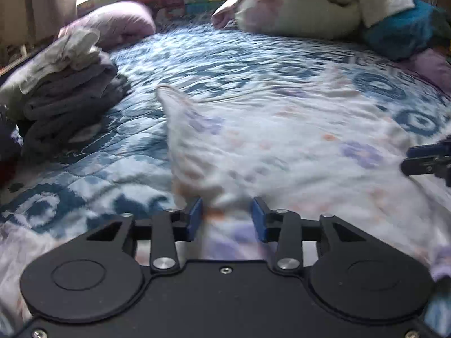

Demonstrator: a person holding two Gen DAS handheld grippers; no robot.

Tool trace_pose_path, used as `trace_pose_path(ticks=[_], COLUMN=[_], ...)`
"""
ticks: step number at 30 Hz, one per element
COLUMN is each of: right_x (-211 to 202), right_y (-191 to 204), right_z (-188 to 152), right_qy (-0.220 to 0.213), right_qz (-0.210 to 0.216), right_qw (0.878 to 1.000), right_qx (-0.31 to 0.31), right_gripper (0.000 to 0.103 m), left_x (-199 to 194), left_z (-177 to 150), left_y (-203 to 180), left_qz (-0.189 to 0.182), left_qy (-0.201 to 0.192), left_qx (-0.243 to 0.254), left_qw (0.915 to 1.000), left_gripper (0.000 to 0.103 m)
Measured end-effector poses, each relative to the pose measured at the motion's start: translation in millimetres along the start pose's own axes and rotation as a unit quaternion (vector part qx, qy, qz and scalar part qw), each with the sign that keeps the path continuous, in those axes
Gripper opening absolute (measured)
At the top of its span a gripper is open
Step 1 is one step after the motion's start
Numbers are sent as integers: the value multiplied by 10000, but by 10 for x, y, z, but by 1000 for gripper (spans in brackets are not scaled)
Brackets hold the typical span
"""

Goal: Fold clothes
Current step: 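Grasp the garment hem edge with the left gripper while the right gripper grasps it too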

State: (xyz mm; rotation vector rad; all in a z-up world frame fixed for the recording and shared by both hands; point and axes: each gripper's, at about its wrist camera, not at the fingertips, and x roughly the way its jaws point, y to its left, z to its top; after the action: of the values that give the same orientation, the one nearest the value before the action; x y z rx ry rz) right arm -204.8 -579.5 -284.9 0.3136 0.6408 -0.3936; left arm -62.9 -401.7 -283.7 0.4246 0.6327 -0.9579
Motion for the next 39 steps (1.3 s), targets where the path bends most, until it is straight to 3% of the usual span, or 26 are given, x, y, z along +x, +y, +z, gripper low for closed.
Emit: trace_pose_path(ticks=[10,21,27,30,32,37,39], right_x=[618,1171,1415,1487,1510,1547,1556], right_y=[-411,-886,-1159,-1268,-1344,-1475,-1518], right_z=[570,1092,1206,1193,1175,1050,1061], right_qy=[505,489,445,369,318,246,312], right_qz=[79,270,400,518,552,743,799], right_qw=[9983,9965,9898,9853,9816,9708,9656], right_qx=[275,616,1291,1587,1801,2268,2455], right_gripper=[34,28,19,13,3,0,0], left_x=[467,951,1273,1342,1358,1363,1334], left_z=[409,891,1091,1141,1123,1041,1053], left_y=[311,620,884,920,961,1078,1158], left_qz=[-323,-439,-687,-704,-742,-872,-962], left_qy=[161,653,886,936,924,894,969], left_qx=[-202,-977,-1757,-1883,-2075,-2587,-2924], left_qw=[9991,9921,9780,9751,9710,9579,9465], left_gripper=[34,34,34,34,34,30,30])
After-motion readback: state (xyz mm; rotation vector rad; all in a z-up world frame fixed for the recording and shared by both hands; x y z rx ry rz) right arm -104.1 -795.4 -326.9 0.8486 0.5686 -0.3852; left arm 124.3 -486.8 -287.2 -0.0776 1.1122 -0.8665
